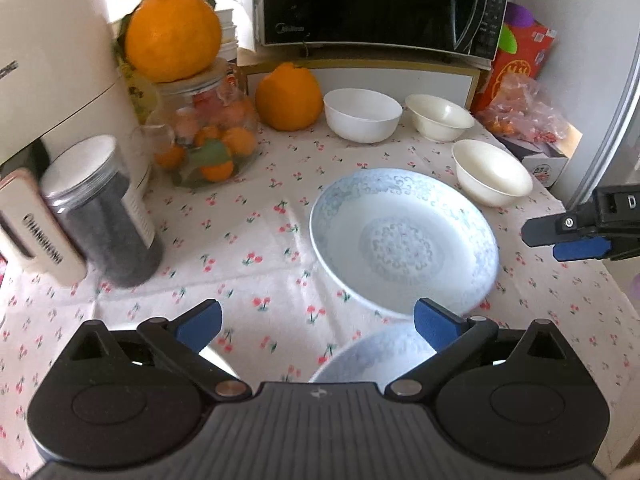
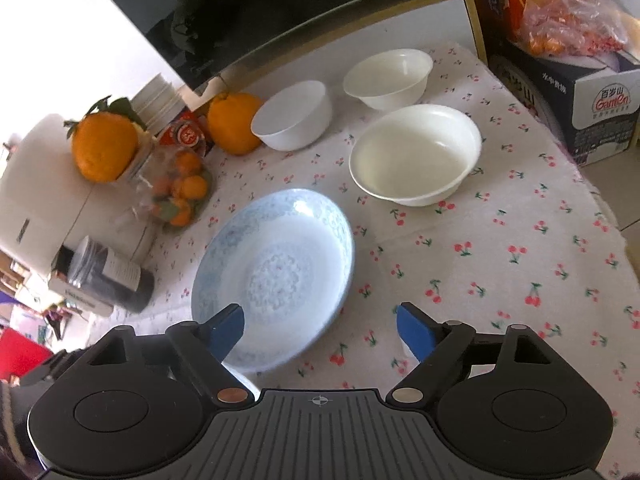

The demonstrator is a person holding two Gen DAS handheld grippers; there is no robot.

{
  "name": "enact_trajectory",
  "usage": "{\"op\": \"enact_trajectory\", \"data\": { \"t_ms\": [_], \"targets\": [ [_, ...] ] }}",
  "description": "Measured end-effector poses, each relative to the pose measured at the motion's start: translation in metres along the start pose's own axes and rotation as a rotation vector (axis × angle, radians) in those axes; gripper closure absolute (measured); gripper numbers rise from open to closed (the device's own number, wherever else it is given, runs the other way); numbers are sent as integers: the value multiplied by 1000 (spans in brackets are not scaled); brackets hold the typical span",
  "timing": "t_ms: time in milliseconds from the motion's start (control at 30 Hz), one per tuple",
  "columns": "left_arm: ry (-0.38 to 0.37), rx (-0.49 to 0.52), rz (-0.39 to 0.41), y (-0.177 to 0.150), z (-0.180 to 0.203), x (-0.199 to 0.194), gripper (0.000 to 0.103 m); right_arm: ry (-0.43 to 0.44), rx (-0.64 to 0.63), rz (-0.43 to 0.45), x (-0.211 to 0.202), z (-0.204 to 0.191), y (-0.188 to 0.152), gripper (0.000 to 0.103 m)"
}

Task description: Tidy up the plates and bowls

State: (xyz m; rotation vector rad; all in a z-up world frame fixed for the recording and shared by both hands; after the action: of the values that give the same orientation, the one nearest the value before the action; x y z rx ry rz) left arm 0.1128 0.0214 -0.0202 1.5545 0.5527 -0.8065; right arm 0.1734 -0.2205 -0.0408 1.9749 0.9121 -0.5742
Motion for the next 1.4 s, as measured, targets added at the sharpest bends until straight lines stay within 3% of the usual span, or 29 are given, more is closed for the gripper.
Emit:
{"op": "enact_trajectory", "data": {
  "t_ms": [467, 833, 1133, 1400],
  "targets": [
    [-53, -11, -50, -42, -10, -35, 0, 22, -118, -27, -25, -8, -45, 16],
    [-148, 6, -167, -70, 5, -35, 2, 19, -149, -85, -13, -15, -66, 16],
    [-148, -74, -254, -81, 0, -18, 13, 50, -174, -177, 7, -26, -87, 16],
    [-134, -124, -264, -84, -6, -14, 34, 90, -192, -179, 16, -32, -90, 17]
  ]
}}
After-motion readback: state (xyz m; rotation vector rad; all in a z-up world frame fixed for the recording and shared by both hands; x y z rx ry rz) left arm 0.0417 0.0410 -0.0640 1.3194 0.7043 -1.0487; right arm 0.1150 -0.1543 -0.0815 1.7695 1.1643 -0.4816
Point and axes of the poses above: each gripper's, at about its wrist camera, not at the fingertips, and x roughly the way its jaws point, z to its right, y to its top, the point moved 1 cm from there along x, roughly the way its jaws point, and after that the axes turned 4 degrees about y, right-handed, at the moved point
